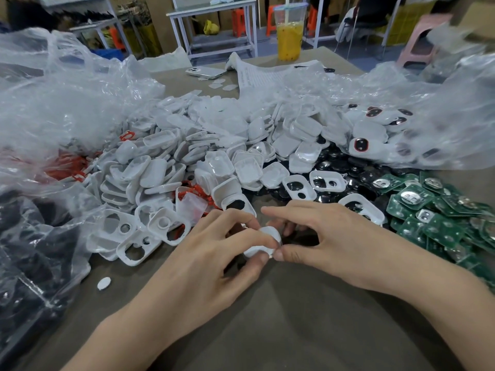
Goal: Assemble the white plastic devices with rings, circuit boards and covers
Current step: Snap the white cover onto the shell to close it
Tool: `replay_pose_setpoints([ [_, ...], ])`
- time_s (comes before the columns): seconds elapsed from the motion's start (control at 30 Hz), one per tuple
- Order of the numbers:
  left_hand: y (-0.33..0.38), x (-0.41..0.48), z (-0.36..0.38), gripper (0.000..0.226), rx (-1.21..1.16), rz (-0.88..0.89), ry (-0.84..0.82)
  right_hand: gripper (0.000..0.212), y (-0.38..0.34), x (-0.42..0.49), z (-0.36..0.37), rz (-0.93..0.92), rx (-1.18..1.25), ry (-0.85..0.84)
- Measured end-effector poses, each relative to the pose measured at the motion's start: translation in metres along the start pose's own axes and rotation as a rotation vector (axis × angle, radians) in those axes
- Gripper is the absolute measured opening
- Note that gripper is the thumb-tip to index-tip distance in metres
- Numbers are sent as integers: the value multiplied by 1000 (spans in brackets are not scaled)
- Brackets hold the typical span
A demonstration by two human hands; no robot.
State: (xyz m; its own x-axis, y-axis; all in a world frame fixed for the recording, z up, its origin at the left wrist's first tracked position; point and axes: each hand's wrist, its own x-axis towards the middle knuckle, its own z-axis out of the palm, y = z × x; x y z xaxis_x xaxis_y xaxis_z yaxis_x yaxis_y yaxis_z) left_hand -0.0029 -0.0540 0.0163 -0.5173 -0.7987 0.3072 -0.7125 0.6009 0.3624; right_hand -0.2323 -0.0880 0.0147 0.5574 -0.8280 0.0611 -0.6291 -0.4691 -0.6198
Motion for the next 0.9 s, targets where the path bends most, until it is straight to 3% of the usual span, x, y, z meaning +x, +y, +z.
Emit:
replay_pose_setpoints([
  [0.17, -2, -1, 1, 28, 11, 5, -12, 51, 0, 0, 0, -6, 0, -5],
  [0.9, -6, 0, 1, 23, -19, 59, 38, 47, -3, 1, -3, 3, 15, -26],
])
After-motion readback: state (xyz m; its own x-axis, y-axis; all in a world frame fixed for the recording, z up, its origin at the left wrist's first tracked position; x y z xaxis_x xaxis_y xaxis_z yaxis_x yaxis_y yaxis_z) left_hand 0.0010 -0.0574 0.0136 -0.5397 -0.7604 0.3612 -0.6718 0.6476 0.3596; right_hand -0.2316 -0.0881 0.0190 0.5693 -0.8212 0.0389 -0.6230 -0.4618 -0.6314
